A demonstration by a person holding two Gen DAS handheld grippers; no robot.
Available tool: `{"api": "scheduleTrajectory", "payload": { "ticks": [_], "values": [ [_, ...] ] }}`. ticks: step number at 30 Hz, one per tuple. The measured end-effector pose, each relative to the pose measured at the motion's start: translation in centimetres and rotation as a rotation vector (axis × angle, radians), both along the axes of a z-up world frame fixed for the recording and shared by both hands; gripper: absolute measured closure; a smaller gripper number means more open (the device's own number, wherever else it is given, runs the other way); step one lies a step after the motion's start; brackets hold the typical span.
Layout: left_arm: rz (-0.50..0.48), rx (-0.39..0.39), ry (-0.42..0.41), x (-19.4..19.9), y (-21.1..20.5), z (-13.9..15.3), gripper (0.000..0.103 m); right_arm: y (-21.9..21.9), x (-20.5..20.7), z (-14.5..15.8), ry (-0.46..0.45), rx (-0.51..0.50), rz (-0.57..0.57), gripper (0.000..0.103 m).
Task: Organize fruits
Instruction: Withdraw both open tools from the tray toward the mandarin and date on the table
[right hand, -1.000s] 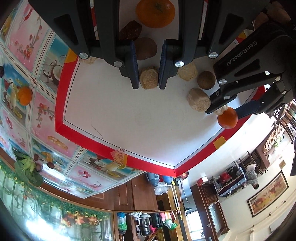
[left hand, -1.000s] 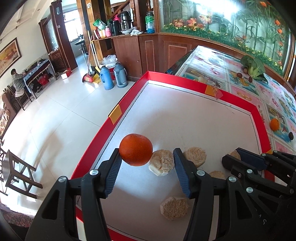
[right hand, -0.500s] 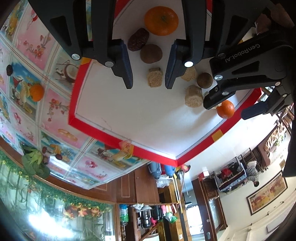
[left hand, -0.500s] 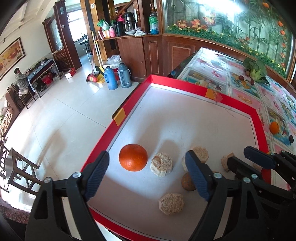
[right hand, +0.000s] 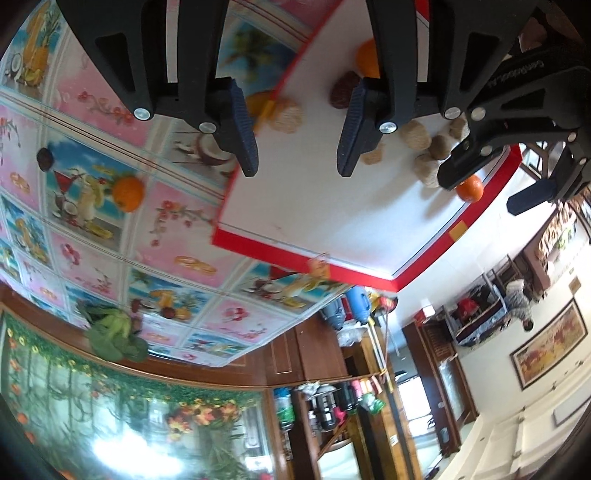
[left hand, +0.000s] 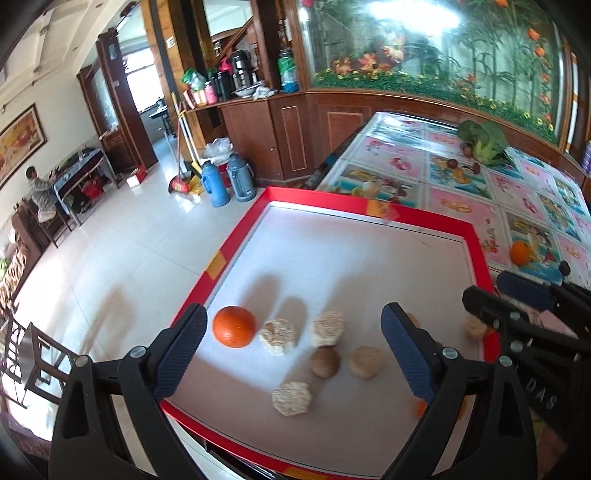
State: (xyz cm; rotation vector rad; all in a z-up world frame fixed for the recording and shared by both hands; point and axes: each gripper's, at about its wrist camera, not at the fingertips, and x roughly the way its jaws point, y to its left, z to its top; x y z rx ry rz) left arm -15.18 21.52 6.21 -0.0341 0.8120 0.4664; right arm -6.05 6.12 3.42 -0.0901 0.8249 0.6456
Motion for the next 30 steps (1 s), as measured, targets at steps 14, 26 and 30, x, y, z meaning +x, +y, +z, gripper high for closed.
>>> {"api": "scheduleTrajectory", "payload": {
  "ticks": [14, 26, 30],
  "values": [
    [-0.143, 0.096, 0.055, 2.3, -7.6, 0.1, 0.007, -11.0, 2.7, 0.3, 0.014, 0.088, -0.207, 0.055],
    [-0.289, 0.125, 0.086, 5.4, -14.4, -0.2, 0.007, -20.3, 4.1, -0.7, 0.033, 0.08, -0.383, 0.053],
    [-0.334, 0.128, 0.095, 6.9, -16.5, -0.4, 0.007, -21.7, 4.2, -1.1, 0.037, 0.057, -0.407, 0.053]
  ]
}}
